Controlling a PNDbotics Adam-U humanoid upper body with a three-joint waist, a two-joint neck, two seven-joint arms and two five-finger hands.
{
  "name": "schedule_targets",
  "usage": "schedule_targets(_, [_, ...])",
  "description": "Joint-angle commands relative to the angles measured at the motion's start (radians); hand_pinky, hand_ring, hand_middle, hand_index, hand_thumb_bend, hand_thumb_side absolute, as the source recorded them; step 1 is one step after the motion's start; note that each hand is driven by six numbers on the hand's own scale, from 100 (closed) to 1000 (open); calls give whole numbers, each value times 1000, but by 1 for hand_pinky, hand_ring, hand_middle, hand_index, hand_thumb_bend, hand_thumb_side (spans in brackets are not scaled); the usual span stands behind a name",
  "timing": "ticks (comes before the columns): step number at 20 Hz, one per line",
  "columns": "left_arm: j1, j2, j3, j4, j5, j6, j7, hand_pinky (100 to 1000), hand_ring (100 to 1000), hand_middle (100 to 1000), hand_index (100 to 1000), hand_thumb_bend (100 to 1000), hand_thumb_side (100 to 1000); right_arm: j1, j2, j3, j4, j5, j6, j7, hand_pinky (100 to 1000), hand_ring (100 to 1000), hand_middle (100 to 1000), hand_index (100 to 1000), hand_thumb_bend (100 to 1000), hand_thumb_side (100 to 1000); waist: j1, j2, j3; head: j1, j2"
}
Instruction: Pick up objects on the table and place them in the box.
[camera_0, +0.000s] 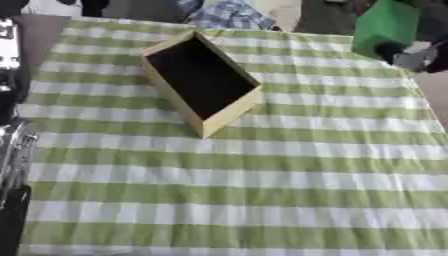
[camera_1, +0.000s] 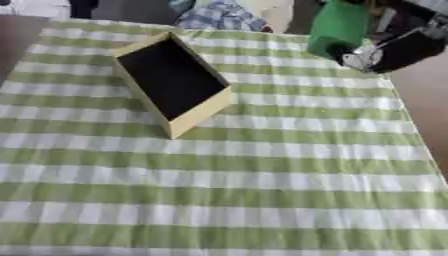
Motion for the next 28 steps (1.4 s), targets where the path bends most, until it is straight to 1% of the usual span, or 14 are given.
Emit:
schedule_targets(1, [-17,3,-2,-14,6,-1,-5,529,614,571,719,100,565,-84,39,12,85,5,-29,42,766,625,307,625,100,154,2,-12,5,-12,-14])
schedule_targets(2, [-19,2,-2,-14,7,-1,-5,530,614,571,719,100,565,-110,58,17,112,8,-38,54,749,619,306,624,100,159,2,-12,8,-15,-15])
schedule_targets(7, [-30,-4,-5,-14,11,-3,-9,530,614,572,719,100,565,-246,180,45,252,40,-72,107,721,601,305,624,100,187,2,-4,28,-42,-22])
schedule_targets(12, [-46,-12,-10,-14,17,-6,-14,530,614,572,719,100,565,-337,292,49,365,99,-99,127,712,598,306,625,100,199,1,8,50,-65,-32])
schedule_targets(17, [-73,-25,-14,-14,23,-12,-19,532,615,573,718,100,565,-400,391,37,475,171,-124,117,703,596,303,621,100,218,-2,25,81,-108,-49])
schedule_targets(20, [-86,-30,-16,-14,27,-15,-20,533,615,573,718,100,566,-429,438,27,535,229,-136,91,698,593,300,619,100,243,-4,34,96,-123,-56])
schedule_targets(26, [-108,-45,-21,-14,36,-18,-27,533,616,573,718,100,566,-464,514,3,619,301,-160,36,690,590,296,616,100,263,-10,50,128,-146,-64])
schedule_targets(28, [-114,-49,-23,-14,38,-19,-30,534,616,574,718,100,566,-469,533,-5,647,322,-164,19,680,588,299,616,100,308,-13,55,141,-151,-66])
